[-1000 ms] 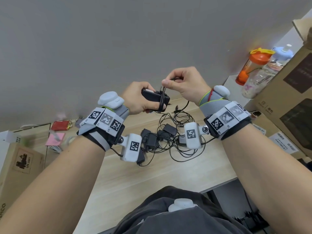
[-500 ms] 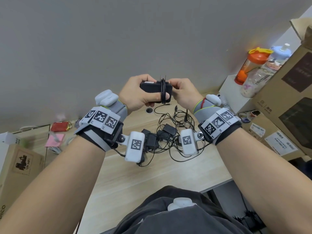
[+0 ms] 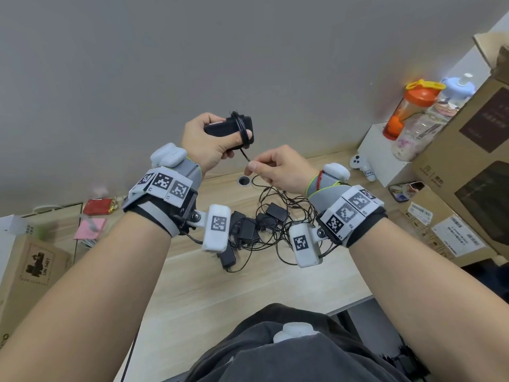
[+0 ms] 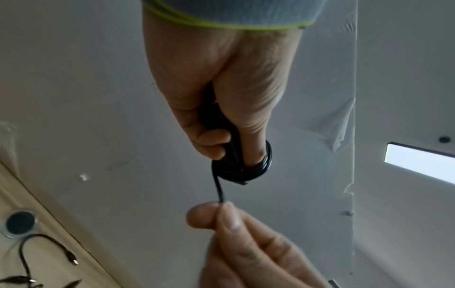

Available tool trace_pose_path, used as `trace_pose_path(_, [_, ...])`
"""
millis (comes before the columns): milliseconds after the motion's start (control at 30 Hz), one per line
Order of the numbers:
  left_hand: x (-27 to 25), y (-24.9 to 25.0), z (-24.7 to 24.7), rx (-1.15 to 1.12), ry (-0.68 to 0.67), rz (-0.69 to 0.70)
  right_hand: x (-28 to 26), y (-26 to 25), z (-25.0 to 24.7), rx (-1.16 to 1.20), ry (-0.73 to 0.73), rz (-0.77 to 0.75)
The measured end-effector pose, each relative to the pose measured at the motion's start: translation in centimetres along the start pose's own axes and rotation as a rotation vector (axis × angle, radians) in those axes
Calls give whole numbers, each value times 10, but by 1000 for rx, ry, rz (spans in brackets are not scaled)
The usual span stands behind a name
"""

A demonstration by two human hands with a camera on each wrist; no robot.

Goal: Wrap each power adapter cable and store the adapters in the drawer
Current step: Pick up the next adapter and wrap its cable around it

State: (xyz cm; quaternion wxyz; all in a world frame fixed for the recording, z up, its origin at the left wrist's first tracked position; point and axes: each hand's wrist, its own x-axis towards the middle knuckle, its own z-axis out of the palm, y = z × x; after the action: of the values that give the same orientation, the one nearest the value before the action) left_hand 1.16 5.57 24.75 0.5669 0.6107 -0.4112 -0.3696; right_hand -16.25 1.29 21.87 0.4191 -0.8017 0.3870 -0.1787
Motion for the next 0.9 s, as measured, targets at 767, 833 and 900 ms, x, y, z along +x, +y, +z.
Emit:
trace_pose_path(767, [-10,-20,2,609,-234,82,10,-2,-6,334,278,25])
trace_pose_path(833, [-10,-22,4,585,-247,65,12,-1,-3,380,328,28])
trace_pose_path(900, [-10,-27,5,527,-228,39,13,0,-1,411,365,19])
